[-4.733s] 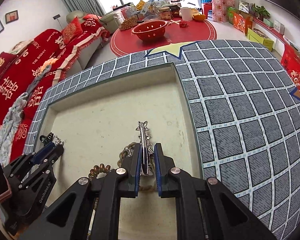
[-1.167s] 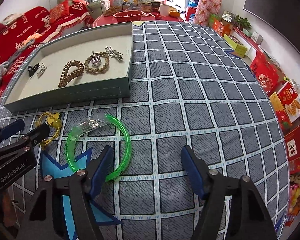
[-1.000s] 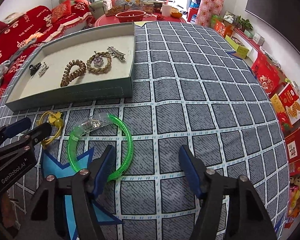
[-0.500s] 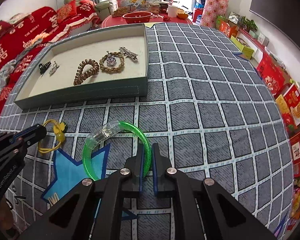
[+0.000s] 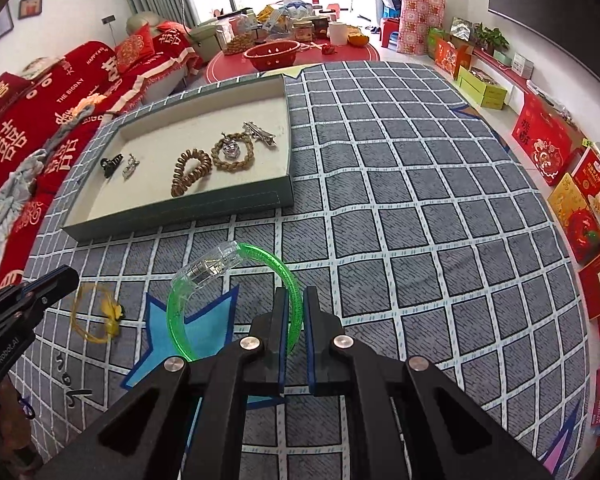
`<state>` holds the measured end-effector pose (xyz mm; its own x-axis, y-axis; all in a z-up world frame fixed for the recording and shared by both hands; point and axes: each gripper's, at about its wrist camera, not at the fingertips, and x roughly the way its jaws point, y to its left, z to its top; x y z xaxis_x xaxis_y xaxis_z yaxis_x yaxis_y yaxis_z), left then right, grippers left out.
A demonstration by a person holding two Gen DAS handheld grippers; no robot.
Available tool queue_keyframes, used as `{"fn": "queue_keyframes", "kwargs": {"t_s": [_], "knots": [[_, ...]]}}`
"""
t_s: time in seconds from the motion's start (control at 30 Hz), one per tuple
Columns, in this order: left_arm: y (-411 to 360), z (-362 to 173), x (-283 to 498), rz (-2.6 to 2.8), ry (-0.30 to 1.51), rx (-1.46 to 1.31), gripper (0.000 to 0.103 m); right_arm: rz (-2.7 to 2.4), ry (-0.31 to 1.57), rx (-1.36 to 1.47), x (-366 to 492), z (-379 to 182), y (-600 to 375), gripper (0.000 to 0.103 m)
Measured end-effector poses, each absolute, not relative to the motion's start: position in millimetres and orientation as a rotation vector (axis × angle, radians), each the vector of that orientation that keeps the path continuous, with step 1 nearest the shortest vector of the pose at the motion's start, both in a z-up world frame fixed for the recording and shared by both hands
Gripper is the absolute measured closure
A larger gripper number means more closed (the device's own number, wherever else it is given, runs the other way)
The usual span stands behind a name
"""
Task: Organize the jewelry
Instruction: 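Hold the green bangle with the right tool while the left tool reopens above the yellow bracelet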
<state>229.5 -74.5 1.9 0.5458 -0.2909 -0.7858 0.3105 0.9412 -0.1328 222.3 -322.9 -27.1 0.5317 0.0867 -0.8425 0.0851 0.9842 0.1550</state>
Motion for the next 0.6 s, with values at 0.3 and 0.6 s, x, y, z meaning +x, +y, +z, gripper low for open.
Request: {"fn": "queue_keyframes", "kwargs": {"t_s": [0.3,0.6], "knots": [[-64,20,226,-0.381,0.884,0.023,0.086,0.031,0.989,0.167,221,-12,-310,0.095],[-60,-11,216,-0.3,0.953,0.058,0.085,0.051,0.999,0.197,212,-15,-309,0.095]]}}
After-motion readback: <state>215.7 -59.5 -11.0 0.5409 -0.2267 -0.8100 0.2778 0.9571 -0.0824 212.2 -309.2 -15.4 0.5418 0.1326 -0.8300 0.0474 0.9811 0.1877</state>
